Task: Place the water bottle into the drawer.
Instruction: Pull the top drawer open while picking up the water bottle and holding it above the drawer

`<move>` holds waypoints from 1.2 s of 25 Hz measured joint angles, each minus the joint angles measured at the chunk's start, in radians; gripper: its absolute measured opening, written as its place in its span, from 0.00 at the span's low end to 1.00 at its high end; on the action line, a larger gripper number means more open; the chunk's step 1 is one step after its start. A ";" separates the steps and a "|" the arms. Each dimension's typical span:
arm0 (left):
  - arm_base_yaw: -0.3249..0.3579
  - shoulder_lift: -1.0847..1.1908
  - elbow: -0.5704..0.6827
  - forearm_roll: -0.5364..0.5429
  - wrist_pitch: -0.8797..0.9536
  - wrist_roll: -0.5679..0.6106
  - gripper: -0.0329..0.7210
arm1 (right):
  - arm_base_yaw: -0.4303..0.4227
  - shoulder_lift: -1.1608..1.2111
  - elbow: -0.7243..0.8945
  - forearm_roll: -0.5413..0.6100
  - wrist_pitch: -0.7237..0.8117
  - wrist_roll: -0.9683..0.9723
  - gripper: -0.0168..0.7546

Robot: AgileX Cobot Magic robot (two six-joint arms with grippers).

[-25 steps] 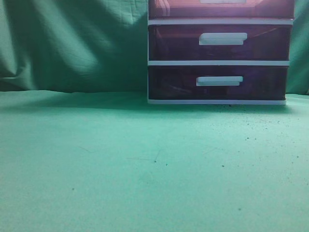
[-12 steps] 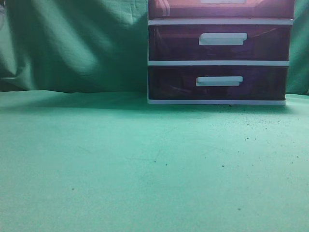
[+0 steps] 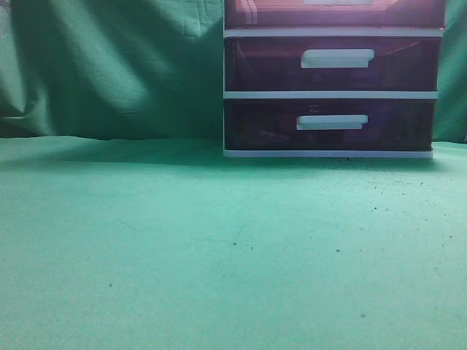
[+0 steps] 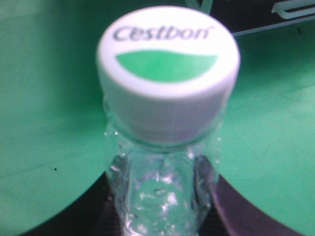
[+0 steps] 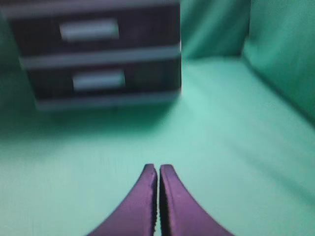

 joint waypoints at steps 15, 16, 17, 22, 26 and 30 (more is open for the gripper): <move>-0.002 0.000 0.000 -0.030 0.002 0.039 0.35 | 0.000 0.392 -0.238 -0.012 -0.591 0.044 0.02; -0.002 0.000 0.000 -0.030 0.002 0.041 0.35 | 0.000 0.461 -0.274 -0.013 -0.593 0.069 0.02; -0.002 0.000 0.000 -0.030 0.002 0.041 0.35 | 0.000 0.517 -0.310 -0.016 -0.587 0.085 0.02; -0.002 0.000 0.000 -0.030 0.002 0.043 0.35 | 0.000 0.824 -0.513 -0.093 -0.411 0.128 0.02; -0.003 0.000 0.000 -0.030 0.002 0.044 0.35 | 0.005 1.023 -0.695 -0.139 -0.244 0.119 0.02; -0.003 0.000 0.000 -0.030 0.000 0.044 0.35 | 0.086 1.179 -0.865 -0.243 -0.195 -0.080 0.02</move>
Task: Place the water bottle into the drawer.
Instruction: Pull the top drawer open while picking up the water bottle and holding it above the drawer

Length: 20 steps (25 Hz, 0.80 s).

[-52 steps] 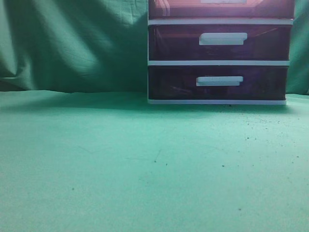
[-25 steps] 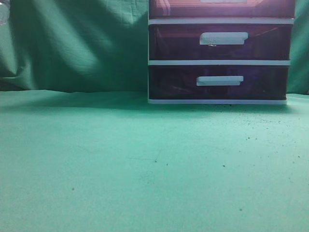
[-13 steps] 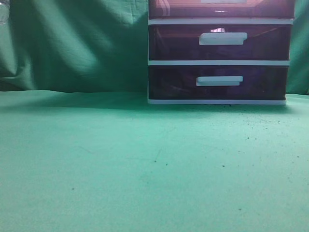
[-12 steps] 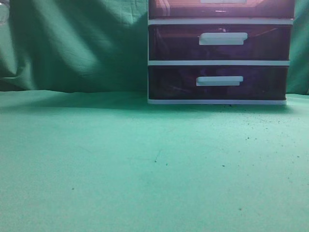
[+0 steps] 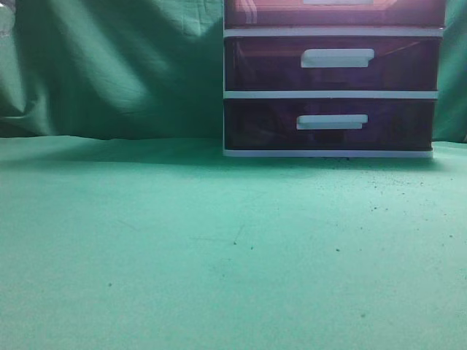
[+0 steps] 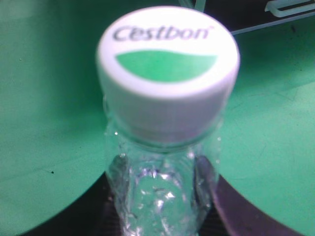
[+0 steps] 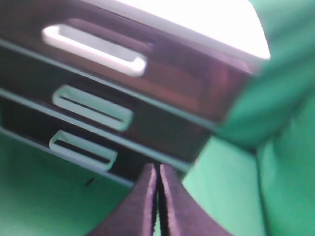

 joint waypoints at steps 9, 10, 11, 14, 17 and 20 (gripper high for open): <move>0.000 0.000 0.000 0.000 -0.001 0.001 0.35 | 0.104 0.344 -0.266 -0.281 -0.135 -0.434 0.27; 0.000 0.000 0.000 0.000 -0.001 0.002 0.35 | 0.104 0.373 -0.274 -0.304 -0.167 -0.482 0.33; 0.000 0.000 0.000 0.000 -0.001 0.002 0.35 | 0.104 0.399 -0.279 -0.319 -0.202 -0.542 0.39; 0.000 0.000 0.000 0.002 -0.001 0.002 0.35 | 0.104 0.458 -0.283 -0.342 -0.312 -0.735 0.58; 0.000 0.000 0.000 0.003 -0.001 0.002 0.35 | 0.104 0.504 -0.290 -0.338 -0.366 -0.839 0.61; 0.000 0.000 0.000 0.006 0.002 0.002 0.35 | 0.104 0.536 -0.308 -0.325 -0.381 -0.870 0.66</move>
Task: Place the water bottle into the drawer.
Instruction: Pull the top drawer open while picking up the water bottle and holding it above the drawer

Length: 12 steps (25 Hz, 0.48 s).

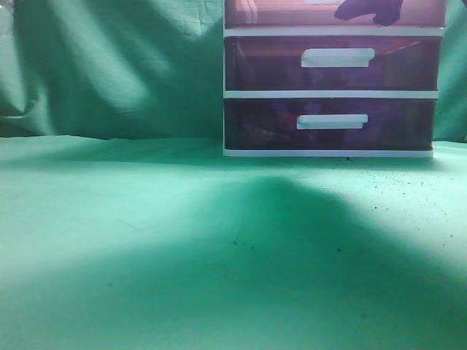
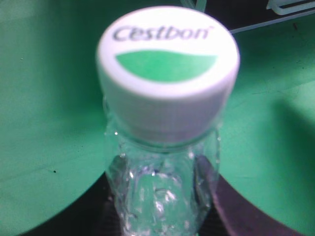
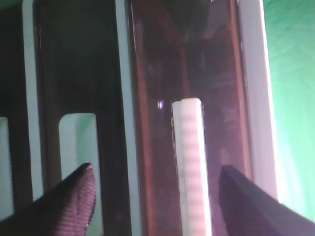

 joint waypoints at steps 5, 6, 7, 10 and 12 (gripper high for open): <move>0.000 0.000 0.000 0.009 0.008 0.000 0.35 | 0.000 0.026 -0.040 0.002 -0.004 -0.019 0.64; 0.000 0.000 0.000 0.009 0.013 0.000 0.35 | -0.002 0.028 -0.053 0.002 -0.006 -0.020 0.64; 0.000 0.000 0.000 0.009 0.015 0.000 0.35 | -0.004 0.032 -0.067 0.007 -0.008 -0.020 0.64; 0.000 0.000 0.000 0.013 0.018 0.000 0.35 | -0.019 0.052 -0.103 0.020 -0.009 -0.021 0.64; 0.000 0.000 0.000 0.019 0.018 0.000 0.35 | -0.026 0.071 -0.118 0.020 -0.009 -0.021 0.64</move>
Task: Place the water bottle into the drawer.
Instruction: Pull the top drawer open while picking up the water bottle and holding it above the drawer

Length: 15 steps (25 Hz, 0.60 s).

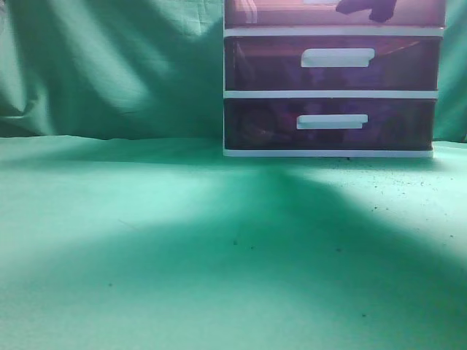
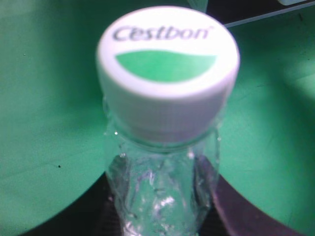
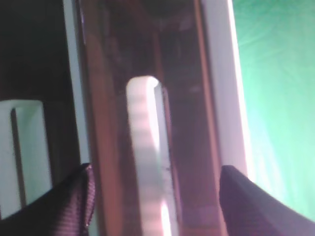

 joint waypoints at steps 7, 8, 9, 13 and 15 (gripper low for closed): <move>0.000 0.000 0.000 0.010 0.002 0.000 0.35 | -0.004 0.057 -0.012 0.000 0.000 0.000 0.64; 0.000 0.000 0.000 0.012 0.002 0.000 0.35 | -0.004 0.061 -0.012 0.000 -0.002 0.000 0.64; 0.000 0.000 0.000 0.012 0.002 0.000 0.35 | -0.004 0.061 -0.012 0.000 -0.007 0.000 0.64; 0.000 0.000 0.000 0.019 0.004 0.000 0.35 | -0.004 0.061 -0.016 0.005 -0.044 -0.036 0.27; 0.000 0.000 0.000 0.037 0.004 0.000 0.35 | -0.004 0.059 -0.021 0.006 -0.047 -0.056 0.13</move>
